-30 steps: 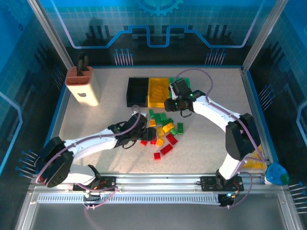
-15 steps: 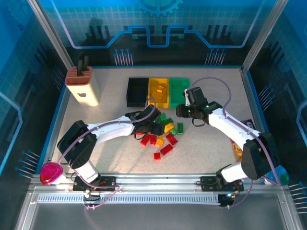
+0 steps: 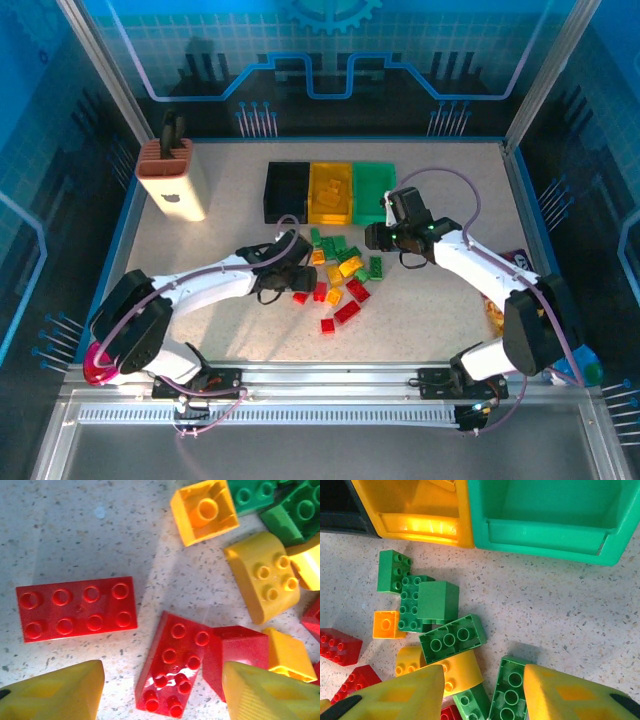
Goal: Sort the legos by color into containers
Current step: Pick up the lego from the center of the table.
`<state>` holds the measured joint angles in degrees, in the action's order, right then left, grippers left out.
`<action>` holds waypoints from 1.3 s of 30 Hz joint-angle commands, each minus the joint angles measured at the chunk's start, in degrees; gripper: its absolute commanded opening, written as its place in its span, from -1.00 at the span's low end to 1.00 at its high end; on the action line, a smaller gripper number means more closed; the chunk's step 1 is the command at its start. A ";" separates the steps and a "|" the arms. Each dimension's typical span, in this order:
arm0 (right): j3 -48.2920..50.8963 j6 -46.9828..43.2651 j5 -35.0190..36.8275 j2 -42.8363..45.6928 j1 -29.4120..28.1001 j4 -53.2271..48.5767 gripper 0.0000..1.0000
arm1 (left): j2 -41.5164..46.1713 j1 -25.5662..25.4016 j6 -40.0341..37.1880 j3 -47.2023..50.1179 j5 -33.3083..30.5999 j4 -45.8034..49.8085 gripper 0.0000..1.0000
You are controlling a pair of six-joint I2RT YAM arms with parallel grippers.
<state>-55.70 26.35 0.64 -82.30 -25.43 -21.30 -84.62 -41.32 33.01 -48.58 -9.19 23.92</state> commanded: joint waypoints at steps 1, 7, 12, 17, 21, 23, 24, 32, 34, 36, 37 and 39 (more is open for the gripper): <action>0.43 1.00 -1.01 -0.41 0.29 1.45 -0.07 | 1.78 0.11 -0.27 1.92 3.14 0.55 0.26; 1.24 1.87 -1.36 -0.48 0.29 2.54 -0.07 | 1.12 -1.28 -0.14 4.03 4.78 -0.47 0.24; 0.93 2.04 -1.52 -0.85 0.21 2.49 -0.07 | -0.64 -2.46 -0.39 3.97 4.94 -1.42 0.23; 0.88 2.22 -1.61 -0.79 0.21 2.50 -0.07 | -4.30 -3.59 -1.18 1.95 4.55 -1.87 0.19; 1.14 2.05 -1.10 -0.24 0.19 2.23 -0.07 | -6.75 -4.04 -1.68 0.32 2.82 0.15 0.15; 1.52 1.95 -0.67 0.10 0.21 2.24 -0.07 | -7.40 -4.03 -1.73 0.30 2.44 0.08 0.13; 1.67 1.95 -0.65 0.17 0.21 2.33 -0.07 | -7.77 -4.07 -1.67 0.32 2.38 0.07 0.12; 1.83 2.17 -0.64 0.21 0.29 2.58 -0.07 | -4.26 -4.13 -2.70 -1.79 1.44 1.92 -0.35; 1.80 2.13 -0.56 0.21 0.29 2.58 -0.08 | -2.01 -4.04 -3.91 -3.53 -0.03 3.49 -0.37; 1.90 2.22 -0.55 0.23 0.34 2.58 -0.08 | -0.12 -3.50 -5.17 -5.53 -1.15 4.74 -0.38; 1.99 2.31 -0.61 0.38 0.29 2.68 -0.08 | 0.72 -2.82 -5.75 -6.68 -1.19 5.09 -0.37; 2.26 2.47 -0.64 0.64 0.28 2.76 -0.08 | 2.00 -0.87 -6.88 -8.65 -0.62 5.42 -0.37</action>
<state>-54.30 27.92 -0.40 -82.85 -25.43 -19.18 -85.69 -44.12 29.04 -53.54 -8.75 27.53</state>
